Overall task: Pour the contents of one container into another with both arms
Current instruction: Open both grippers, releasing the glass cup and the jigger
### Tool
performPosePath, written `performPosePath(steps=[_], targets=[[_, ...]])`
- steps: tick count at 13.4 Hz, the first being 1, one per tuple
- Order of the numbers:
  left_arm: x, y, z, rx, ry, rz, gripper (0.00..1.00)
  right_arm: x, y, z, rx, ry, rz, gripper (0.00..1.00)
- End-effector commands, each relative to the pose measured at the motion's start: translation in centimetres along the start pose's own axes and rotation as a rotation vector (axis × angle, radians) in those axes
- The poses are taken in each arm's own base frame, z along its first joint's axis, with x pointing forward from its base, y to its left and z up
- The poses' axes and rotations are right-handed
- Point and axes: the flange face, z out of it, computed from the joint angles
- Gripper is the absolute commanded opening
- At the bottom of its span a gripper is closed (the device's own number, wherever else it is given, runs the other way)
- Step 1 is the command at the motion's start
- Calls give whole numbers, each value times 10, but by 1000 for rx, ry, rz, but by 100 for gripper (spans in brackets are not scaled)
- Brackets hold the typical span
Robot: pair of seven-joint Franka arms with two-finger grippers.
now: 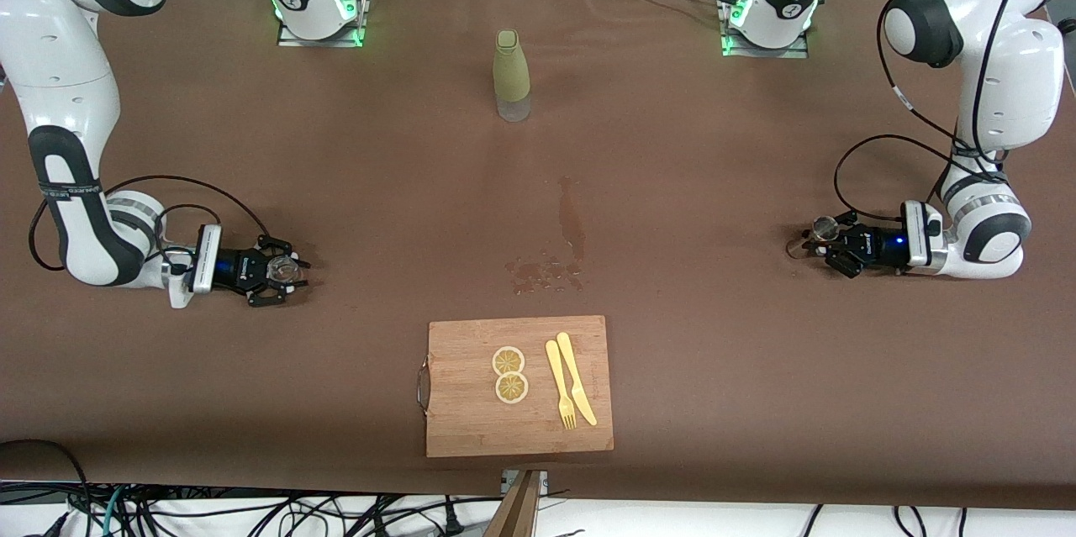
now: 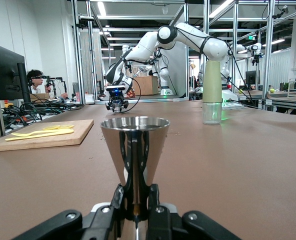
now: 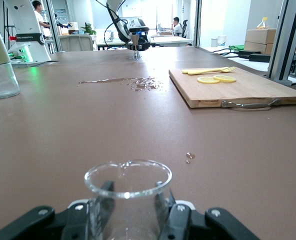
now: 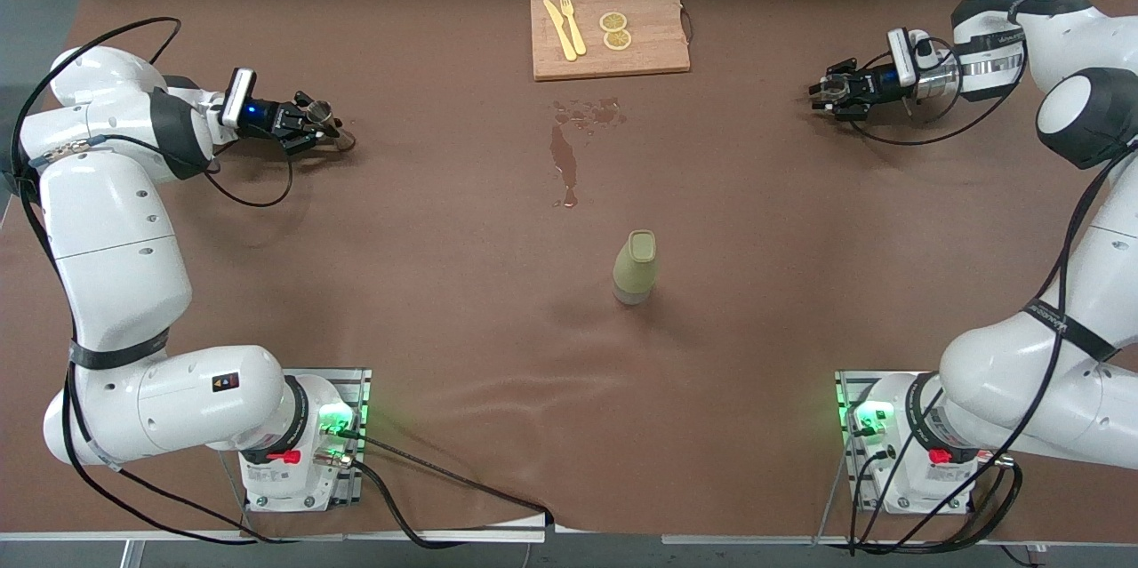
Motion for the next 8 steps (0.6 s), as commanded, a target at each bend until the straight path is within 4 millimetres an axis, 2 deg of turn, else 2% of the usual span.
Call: performPosePath(steps=[1, 3, 4, 6, 7, 8], targets=[[-12, 14, 1, -16, 13, 78, 0, -2, -2, -3, -13, 37, 12, 100], [-17, 15, 1, -15, 10, 75, 0, -1, -3, -10, -15, 28, 20, 100], [-19, 16, 1, -15, 9, 70, 1, -3, -4, -21, -26, 19, 22, 100], [-21, 17, 1, -14, 7, 68, 14, -11, -12, -41, -21, -4, 71, 100], [-23, 17, 0, -12, 7, 68, 64, -9, -15, -51, -4, -17, 106, 100], [-22, 16, -1, -12, 5, 68, 100, -3, -15, -62, 3, -37, 134, 100]])
